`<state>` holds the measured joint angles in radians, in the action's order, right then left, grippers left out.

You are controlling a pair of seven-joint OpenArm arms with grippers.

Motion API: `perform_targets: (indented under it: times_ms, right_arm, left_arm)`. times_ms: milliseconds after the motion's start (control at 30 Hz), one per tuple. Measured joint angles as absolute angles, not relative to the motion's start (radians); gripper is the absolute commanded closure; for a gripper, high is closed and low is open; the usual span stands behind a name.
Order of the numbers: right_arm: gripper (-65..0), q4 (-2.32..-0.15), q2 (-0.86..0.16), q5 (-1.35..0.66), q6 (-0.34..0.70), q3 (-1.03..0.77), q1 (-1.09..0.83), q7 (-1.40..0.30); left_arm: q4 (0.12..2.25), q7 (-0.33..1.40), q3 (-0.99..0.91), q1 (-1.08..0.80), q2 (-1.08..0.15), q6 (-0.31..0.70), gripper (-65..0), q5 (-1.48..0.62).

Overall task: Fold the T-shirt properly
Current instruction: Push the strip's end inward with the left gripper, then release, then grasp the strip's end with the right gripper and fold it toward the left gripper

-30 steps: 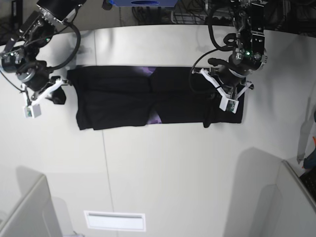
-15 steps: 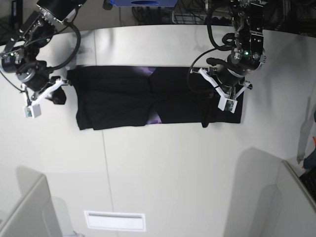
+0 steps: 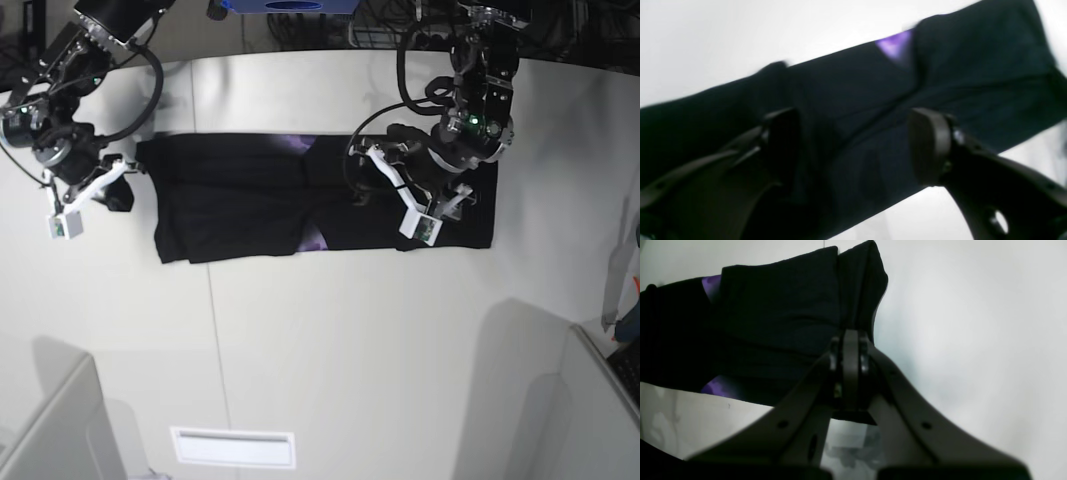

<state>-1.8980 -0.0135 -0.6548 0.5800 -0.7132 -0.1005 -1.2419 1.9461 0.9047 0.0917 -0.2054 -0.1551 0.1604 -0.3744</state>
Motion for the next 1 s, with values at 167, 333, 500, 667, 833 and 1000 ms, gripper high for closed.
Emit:
perform_targets:
  times_ms: [167,333,500,667,833,1000]
  right_arm:
    - [0.0,-1.894,-0.019,-0.654,0.579,-0.716,-0.094,-1.242]
    - [-17.3,-1.791,-0.060,-0.651,0.574,-0.719,-0.056,-1.234]
    - [-56.0,-1.617,-0.109,-0.649,0.574,-0.648,-0.030,-1.264]
    - [-53.6,-1.490,-0.118,-0.657,0.576,-0.594,0.035,-1.211]
    - [-53.6,-1.365,-0.121,-0.655,0.576,-0.587,0.086,-1.205]
    - [-53.6,-1.325,-0.126,-0.674,0.576,-0.526,0.085,-1.179]
  left_arm:
    - [1.975,0.905,0.029,-0.224,-0.156,0.166,-22.7,-0.380]
    - [1.975,0.905,-0.296,-0.311,-0.154,0.184,0.0,-0.388]
    - [1.939,0.900,-0.681,-0.317,-0.155,0.424,0.0,-0.378]
    - [1.789,0.915,-0.834,-0.316,-0.197,0.514,0.0,-0.360]
    - [1.673,0.892,-0.829,-0.271,-0.207,0.514,0.0,-0.367]
    - [1.580,0.863,-0.789,-0.219,-0.211,0.506,0.0,-0.353]
